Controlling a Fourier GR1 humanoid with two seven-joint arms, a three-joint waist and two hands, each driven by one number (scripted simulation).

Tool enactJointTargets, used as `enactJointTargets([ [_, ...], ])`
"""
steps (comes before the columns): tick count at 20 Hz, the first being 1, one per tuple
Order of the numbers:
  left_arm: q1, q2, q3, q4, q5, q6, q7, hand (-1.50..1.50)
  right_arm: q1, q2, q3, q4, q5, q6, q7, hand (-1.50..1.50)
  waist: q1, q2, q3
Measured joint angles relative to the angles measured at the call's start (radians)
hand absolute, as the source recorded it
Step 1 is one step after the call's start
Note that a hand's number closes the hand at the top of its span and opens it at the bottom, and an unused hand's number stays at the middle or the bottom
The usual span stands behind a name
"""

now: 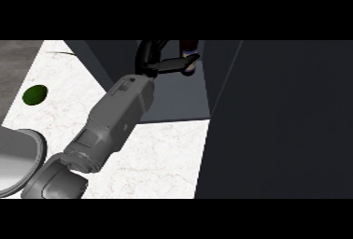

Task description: Pick up the wine, place it into the cabinet and close the cabinet

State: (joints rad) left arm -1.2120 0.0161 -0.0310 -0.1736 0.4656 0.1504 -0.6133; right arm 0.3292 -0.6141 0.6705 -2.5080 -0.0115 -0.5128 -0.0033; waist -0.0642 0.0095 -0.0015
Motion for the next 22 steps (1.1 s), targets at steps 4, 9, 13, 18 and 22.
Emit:
enactJointTargets([
  [4,0.018,-0.01,-0.008,-0.025,0.005,-0.012,0.003,-1.5,0.033,-0.019,0.005,-0.004,0.003,-0.006,-0.023,-1.5,0.011,-0.008,0.001],
  [9,0.044,-0.014,-0.038,-0.082,0.035,-0.023,0.032,-1.5,0.032,-0.029,-0.021,-0.005,0.003,-0.017,-0.009,-1.5,0.022,-0.013,0.001],
  [13,0.11,-0.015,-0.073,-0.151,0.064,-0.072,0.037,-1.5,0.031,-0.037,-0.029,-0.007,0.004,-0.028,0.0,-1.5,0.034,-0.018,0.0],
  [18,0.215,-0.016,-0.144,-0.277,0.107,-0.109,0.061,-1.5,0.02,-0.041,-0.045,-0.006,0.003,-0.035,0.017,-1.5,0.05,-0.024,0.0],
  [22,0.321,-0.016,-0.206,-0.401,0.138,-0.109,0.083,-1.5,0.024,-0.046,-0.051,-0.005,0.003,-0.04,0.024,-1.5,0.059,-0.027,0.001],
])
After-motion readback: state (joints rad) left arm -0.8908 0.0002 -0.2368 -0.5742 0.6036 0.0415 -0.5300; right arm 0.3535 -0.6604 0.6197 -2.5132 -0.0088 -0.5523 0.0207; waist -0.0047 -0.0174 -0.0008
